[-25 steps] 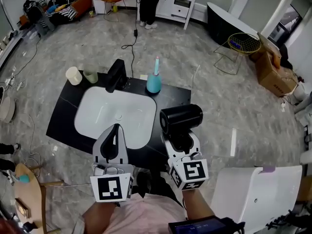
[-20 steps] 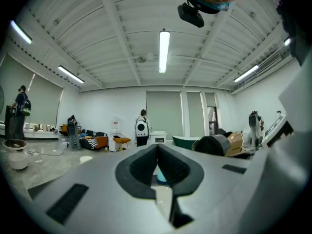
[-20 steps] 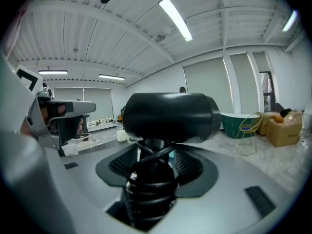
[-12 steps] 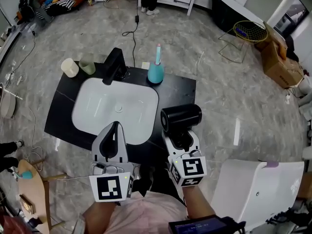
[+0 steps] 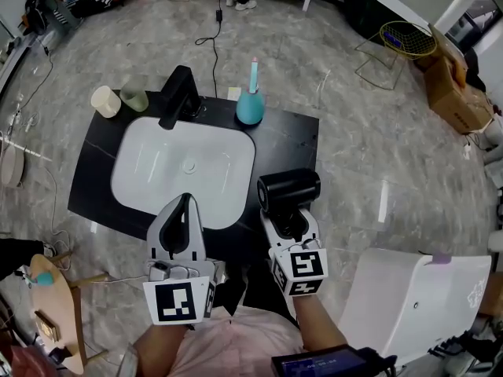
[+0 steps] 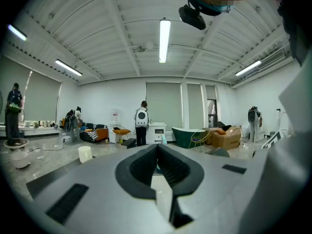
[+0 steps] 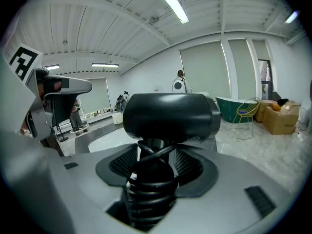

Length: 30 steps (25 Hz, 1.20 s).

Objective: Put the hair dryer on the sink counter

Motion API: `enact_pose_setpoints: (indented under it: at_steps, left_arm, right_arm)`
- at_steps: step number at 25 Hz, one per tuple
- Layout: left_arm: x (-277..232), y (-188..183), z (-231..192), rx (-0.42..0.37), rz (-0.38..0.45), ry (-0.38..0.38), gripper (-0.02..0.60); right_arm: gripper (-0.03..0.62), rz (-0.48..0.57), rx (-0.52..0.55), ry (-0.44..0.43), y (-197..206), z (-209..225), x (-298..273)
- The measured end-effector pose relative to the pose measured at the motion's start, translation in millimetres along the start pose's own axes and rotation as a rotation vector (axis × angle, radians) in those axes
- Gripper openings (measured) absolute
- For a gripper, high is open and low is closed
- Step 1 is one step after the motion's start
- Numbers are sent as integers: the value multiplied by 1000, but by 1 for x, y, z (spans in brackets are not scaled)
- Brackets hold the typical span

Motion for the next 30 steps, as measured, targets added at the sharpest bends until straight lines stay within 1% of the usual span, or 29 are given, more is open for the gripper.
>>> enact_pose_setpoints:
  at_steps: [22, 30]
  left_arm:
    - [-22, 19, -2, -7, -58, -2, 9]
    - [-27, 22, -5, -4, -70, -7, 9]
  right_arm:
    - [244, -131, -31, -22, 47, -1, -28]
    - [244, -173, -45, -24, 53, -1, -36]
Point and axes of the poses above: the fingertips, and each gripper's own axes: x backward along the fingers, z to its right, y out of its underside, the point moved 5 cm from there along x, backward along the fingers, and after that the axes turned 13 degrees about x, right-handed, at the moved point
